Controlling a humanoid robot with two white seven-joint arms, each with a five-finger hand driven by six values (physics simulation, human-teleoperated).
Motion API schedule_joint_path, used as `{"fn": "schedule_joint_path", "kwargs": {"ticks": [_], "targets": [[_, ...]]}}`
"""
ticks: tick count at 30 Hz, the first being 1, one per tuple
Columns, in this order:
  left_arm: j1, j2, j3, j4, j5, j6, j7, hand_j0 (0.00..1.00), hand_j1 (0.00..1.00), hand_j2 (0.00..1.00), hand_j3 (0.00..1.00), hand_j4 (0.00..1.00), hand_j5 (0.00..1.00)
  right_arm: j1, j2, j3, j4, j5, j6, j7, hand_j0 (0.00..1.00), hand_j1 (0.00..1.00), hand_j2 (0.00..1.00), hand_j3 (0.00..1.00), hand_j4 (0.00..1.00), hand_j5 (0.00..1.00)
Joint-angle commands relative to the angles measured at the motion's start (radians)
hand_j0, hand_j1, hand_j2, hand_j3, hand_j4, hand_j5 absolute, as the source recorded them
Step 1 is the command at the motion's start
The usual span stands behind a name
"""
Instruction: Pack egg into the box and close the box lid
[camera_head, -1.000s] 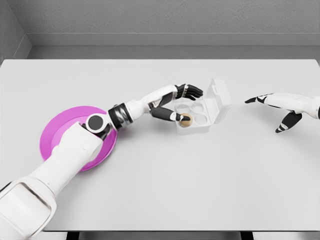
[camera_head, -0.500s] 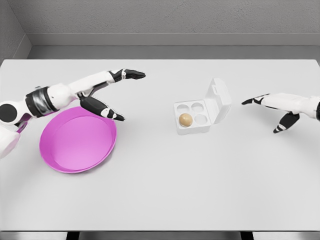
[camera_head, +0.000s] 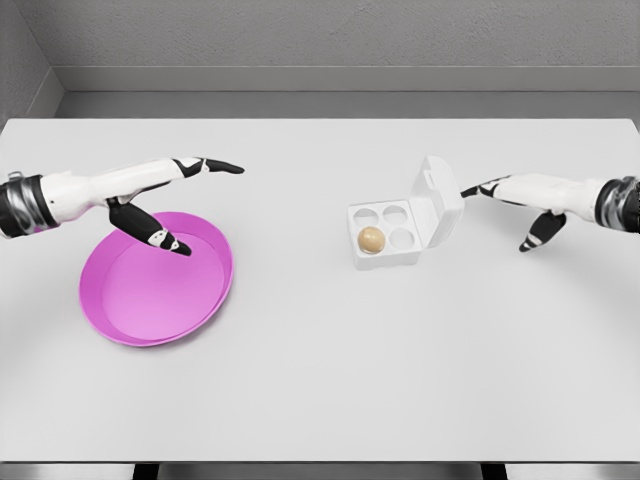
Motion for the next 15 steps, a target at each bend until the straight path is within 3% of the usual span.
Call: {"fn": "schedule_joint_path", "kwargs": {"ticks": [1,10,15], "targets": [[0.000,0.002,0.002,0.000,0.009,0.003,0.000,1.00,1.00,1.00,1.00,1.00,1.00,-0.002,-0.001,0.012,-0.032,-0.002,0.001,0.000,1.00,1.00,1.00,1.00,1.00,1.00],[0.000,-0.001,0.002,0.011,0.012,0.003,0.000,1.00,1.00,1.00,1.00,1.00,1.00,-0.003,-0.010,0.012,-0.116,-0.005,0.001,0.000,1.00,1.00,1.00,1.00,1.00,1.00],[-0.002,-0.004,0.002,0.012,0.012,0.003,0.000,1.00,1.00,1.00,1.00,1.00,1.00,-0.009,-0.056,0.010,-0.179,-0.008,0.003,0.000,1.00,1.00,1.00,1.00,1.00,1.00]]}}
